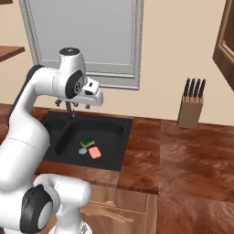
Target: Pick up the bar soap and sponge from the sink, and place them back in the shelves.
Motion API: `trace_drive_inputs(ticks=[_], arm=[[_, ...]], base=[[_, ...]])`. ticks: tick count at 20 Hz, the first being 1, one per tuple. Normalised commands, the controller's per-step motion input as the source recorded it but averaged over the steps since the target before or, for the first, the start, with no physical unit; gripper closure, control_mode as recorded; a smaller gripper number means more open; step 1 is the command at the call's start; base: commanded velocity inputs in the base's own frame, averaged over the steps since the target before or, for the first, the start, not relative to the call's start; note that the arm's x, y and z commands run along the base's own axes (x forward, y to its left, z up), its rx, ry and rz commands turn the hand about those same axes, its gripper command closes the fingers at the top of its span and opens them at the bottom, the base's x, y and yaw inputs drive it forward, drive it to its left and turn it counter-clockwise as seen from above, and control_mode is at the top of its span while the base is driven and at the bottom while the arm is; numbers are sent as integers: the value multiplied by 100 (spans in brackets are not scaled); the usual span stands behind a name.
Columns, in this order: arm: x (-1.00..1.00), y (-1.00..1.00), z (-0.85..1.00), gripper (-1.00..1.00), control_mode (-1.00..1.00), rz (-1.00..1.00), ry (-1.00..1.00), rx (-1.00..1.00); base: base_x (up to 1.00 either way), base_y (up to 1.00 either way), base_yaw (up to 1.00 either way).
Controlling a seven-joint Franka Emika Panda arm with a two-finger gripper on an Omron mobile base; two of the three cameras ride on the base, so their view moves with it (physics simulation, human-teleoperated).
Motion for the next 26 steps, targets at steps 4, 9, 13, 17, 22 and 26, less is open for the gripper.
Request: trace_drive_inputs(ticks=[4,9,13,17,22,26], arm=[[0,0,0,-100,-100,0,0,0],[3,1,-5,-100,-100,7,0,0],[12,1,-10,-100,-100,12,4,0],[21,1,-16,-100,-100,14,5,0],[21,2,-25,-100,-100,14,0,-1],[26,9,-37,-100,-100,12,0,-8]], base=[[0,0,0],[0,0,0],[0,0,0],[0,0,0],[0,0,0],[0,0,0]])
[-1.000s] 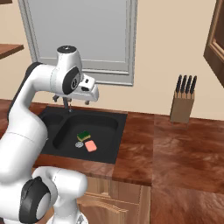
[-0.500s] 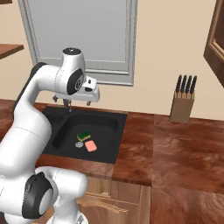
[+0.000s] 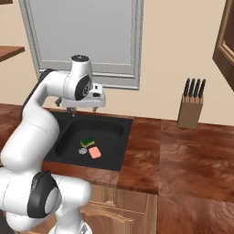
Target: Pick up the bar soap and sponge from the sink, and place them back in the shelves.
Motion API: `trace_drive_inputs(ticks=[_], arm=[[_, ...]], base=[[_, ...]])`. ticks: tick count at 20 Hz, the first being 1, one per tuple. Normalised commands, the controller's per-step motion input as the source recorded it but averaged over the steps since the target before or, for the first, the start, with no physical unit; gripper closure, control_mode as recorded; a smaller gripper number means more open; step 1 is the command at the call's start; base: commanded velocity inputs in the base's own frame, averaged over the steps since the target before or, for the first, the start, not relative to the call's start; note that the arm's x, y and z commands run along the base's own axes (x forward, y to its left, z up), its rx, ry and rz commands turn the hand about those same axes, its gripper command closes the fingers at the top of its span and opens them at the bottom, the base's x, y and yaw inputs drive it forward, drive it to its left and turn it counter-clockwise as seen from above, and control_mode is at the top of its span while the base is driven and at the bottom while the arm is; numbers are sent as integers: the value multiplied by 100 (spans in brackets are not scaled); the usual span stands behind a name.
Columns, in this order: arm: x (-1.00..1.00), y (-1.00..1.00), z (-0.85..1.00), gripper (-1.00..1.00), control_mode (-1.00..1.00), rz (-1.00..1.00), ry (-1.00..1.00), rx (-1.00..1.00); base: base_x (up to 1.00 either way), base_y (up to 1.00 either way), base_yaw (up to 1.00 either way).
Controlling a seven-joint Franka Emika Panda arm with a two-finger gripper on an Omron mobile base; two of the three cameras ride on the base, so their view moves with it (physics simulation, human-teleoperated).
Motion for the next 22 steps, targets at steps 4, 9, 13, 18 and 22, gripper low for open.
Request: trace_drive_inputs(ticks=[4,9,13,18,22], arm=[[31,16,-42,-100,-100,10,0,-10],[34,23,-37,-100,-100,6,3,-3],[36,16,-39,-100,-100,3,1,0],[35,3,-37,-100,-100,5,0,0],[27,0,-34,-100,-100,7,0,0]], base=[[0,0,0],[0,0,0],[0,0,0],[0,0,0],[0,0,0]])
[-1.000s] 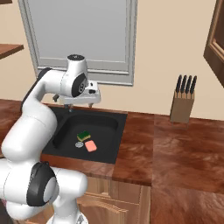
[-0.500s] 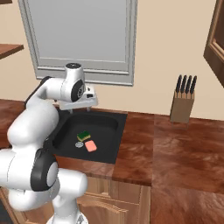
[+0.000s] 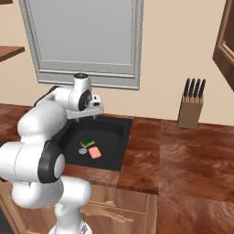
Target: Pick up the bar soap and sponge from the sink, and place them back in the shelves.
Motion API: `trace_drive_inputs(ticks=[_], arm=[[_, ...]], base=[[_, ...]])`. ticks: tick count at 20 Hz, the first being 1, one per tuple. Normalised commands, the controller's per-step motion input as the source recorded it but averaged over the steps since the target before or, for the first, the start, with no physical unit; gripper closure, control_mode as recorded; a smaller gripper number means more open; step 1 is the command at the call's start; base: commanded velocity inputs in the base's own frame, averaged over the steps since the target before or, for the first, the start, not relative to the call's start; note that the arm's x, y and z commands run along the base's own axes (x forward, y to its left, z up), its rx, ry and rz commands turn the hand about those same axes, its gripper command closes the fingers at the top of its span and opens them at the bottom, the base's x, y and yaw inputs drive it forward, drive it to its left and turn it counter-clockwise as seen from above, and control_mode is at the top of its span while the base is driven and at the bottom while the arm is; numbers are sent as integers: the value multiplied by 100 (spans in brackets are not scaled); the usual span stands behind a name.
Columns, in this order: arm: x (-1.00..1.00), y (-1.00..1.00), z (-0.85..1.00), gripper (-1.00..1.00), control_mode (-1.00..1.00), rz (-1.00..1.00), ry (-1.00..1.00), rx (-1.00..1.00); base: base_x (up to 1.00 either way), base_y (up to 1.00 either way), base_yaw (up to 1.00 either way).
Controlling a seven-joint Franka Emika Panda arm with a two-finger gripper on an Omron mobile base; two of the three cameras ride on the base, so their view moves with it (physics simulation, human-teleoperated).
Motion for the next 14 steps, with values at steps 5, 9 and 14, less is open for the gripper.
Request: trace_drive_inputs(ticks=[5,9,14], arm=[[30,0,-36,-100,-100,5,0,-1],[25,0,-31,-100,-100,1,0,0],[25,0,-20,-100,-100,0,0,0]], base=[[0,0,0],[0,0,0],[0,0,0]])
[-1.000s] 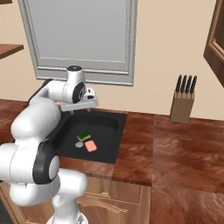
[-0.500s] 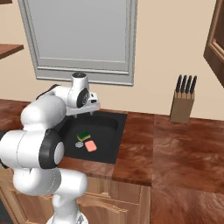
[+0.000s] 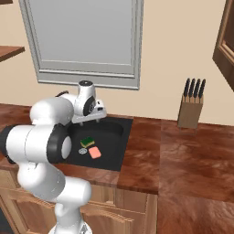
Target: Pick up the bar soap and sponge from the sink, and place them back in the shelves.
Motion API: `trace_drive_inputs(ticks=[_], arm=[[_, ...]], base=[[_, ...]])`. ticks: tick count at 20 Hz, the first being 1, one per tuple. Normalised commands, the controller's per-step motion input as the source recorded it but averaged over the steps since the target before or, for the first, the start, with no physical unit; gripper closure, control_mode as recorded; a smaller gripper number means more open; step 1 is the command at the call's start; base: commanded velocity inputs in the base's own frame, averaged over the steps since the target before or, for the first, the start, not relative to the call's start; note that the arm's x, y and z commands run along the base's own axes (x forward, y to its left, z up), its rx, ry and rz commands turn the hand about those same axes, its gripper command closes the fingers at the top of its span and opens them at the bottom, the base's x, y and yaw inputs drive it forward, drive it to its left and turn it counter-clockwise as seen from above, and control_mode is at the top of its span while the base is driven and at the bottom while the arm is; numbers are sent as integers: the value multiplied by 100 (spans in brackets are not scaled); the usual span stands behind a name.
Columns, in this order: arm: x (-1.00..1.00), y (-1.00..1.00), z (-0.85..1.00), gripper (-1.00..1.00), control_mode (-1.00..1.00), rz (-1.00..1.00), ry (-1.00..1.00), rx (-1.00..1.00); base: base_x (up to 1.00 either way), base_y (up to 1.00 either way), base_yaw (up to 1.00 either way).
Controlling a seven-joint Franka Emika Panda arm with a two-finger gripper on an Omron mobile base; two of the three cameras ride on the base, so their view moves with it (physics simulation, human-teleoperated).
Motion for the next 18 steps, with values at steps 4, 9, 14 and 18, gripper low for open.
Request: trace_drive_inputs(ticks=[4,9,14,18], arm=[[13,0,-15,-100,-100,0,0,0],[0,0,-15,-100,-100,0,0,0],[0,0,-19,-100,-100,0,1,0],[0,0,-31,-100,-100,0,0,0]], base=[[0,0,0],[0,0,0],[0,0,0],[0,0,0]])
